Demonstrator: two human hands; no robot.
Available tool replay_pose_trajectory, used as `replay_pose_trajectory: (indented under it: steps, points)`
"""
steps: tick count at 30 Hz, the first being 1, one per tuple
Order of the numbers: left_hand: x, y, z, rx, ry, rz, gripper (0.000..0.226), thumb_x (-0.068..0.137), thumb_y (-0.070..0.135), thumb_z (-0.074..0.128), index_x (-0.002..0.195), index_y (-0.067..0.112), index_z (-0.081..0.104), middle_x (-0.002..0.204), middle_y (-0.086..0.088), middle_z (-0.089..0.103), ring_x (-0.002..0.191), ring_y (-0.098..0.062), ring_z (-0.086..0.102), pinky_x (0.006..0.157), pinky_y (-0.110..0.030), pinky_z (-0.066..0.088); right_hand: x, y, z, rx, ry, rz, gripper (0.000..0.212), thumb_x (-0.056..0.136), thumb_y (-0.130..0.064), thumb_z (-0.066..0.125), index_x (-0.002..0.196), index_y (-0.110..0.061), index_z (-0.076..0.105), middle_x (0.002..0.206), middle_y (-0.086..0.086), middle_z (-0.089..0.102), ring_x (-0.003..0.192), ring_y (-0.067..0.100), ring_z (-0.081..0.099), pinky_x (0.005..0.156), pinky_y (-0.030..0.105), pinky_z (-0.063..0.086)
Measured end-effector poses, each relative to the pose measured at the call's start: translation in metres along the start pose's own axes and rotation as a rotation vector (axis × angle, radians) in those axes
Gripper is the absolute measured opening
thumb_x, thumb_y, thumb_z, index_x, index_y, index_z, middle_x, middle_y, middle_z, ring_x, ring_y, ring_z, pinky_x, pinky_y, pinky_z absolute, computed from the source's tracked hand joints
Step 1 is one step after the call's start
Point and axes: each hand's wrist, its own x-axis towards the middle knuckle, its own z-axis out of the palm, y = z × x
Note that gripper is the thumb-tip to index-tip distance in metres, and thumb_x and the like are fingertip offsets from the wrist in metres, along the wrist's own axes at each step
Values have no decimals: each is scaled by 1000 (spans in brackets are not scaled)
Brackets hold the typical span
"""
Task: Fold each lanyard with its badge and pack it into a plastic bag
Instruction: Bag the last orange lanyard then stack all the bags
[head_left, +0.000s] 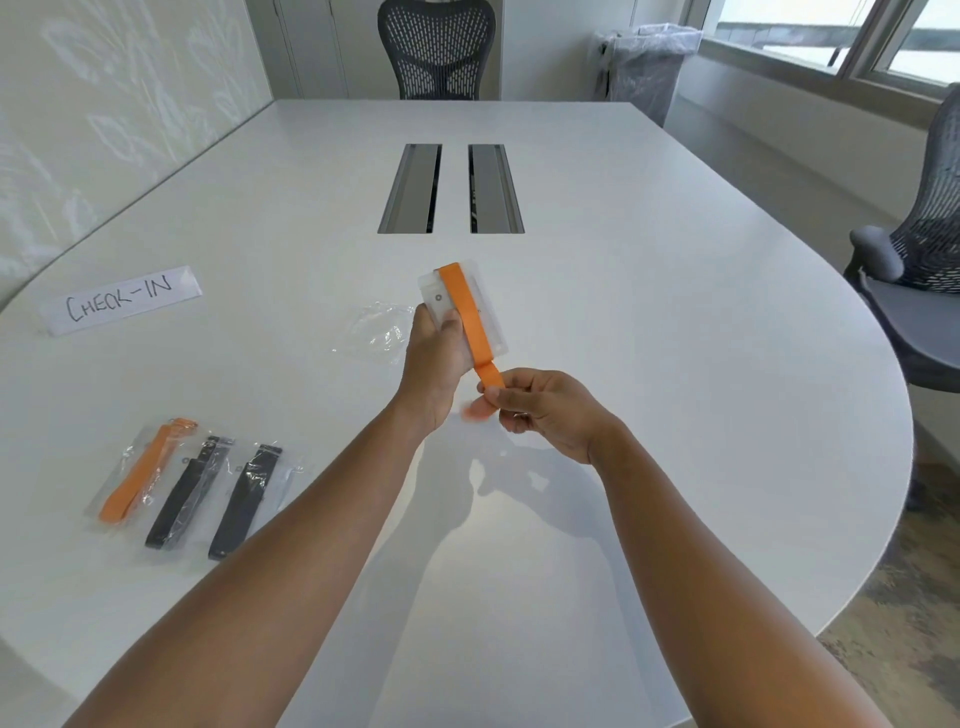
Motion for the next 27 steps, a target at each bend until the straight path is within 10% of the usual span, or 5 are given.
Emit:
replay_pose_trajectory:
  steps: [12, 27]
  points:
    - [-15, -20, -5, 391, -120, 268, 8, 104, 15, 37, 100, 9, 41, 86, 0, 50, 76, -14, 48, 71, -33, 44, -2, -28, -4, 203, 78, -81, 19, 99, -19, 59, 93, -7, 73, 87, 5, 72, 62, 12, 37, 60, 22, 32]
    - [-23, -42, 11, 347, -274, 133, 15, 108, 17, 37, 113, 8, 47, 101, 3, 55, 94, -13, 55, 84, -35, 49, 3, -17, 1, -1, 519, -57, 19, 94, -38, 65, 91, -21, 73, 96, -9, 66, 80, -1, 59, 65, 14, 42]
